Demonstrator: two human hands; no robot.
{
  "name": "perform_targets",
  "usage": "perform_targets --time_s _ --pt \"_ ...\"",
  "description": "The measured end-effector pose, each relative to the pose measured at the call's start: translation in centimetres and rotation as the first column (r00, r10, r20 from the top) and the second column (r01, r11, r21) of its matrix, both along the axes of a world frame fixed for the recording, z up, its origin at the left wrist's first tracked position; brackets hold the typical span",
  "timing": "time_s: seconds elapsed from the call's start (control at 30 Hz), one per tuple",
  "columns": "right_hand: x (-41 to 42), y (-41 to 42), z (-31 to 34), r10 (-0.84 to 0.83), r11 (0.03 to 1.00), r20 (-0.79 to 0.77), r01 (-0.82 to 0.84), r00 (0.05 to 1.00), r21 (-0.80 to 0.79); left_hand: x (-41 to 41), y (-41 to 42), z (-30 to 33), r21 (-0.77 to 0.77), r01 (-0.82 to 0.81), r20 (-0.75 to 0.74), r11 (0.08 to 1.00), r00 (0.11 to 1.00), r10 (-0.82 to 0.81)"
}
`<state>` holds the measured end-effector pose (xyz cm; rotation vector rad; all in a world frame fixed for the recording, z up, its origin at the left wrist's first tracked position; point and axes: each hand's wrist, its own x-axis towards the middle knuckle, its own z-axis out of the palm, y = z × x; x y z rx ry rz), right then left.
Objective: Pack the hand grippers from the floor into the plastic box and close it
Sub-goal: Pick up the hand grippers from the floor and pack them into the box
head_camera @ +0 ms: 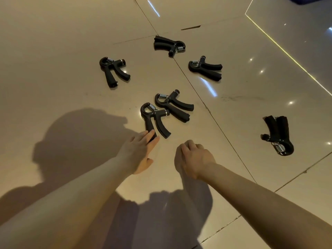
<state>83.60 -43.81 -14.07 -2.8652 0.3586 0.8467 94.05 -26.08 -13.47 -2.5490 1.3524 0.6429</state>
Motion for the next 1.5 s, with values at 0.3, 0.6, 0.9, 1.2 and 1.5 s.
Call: perform_targets --time_s 0.3,0.6,0.9,1.2,1.5 --pt "3.9 -2.8 0.3 -0.108 0.994 0.313 0.11 0.944 0.011 -1.0 2.0 0.3 -0.034 0.006 -0.105 0.999 0.994 -0.01" --pt "11.4 -6.7 -0.8 -0.078 0.997 0.218 0.074 0.973 0.028 -3.7 6.7 -1.1 -0.256 0.258 -0.015 0.931 0.962 -0.271" --pt "4.3 -4.5 -1.9 -0.162 0.987 0.342 0.149 0.926 0.062 0.2 0.0 -2.0 -0.032 0.663 0.006 0.748 0.749 -0.663" --pt "-6.2 -5.1 5.0 0.045 0.999 0.339 -0.036 0.94 -0.033 -1.2 0.3 1.7 -0.175 0.719 0.149 0.672 0.694 -0.704" --pt "-16.5 -0.8 15.9 0.032 0.99 0.503 0.044 0.864 -0.138 -9.7 1.4 12.2 -0.55 0.131 -0.212 0.824 0.933 -0.29"
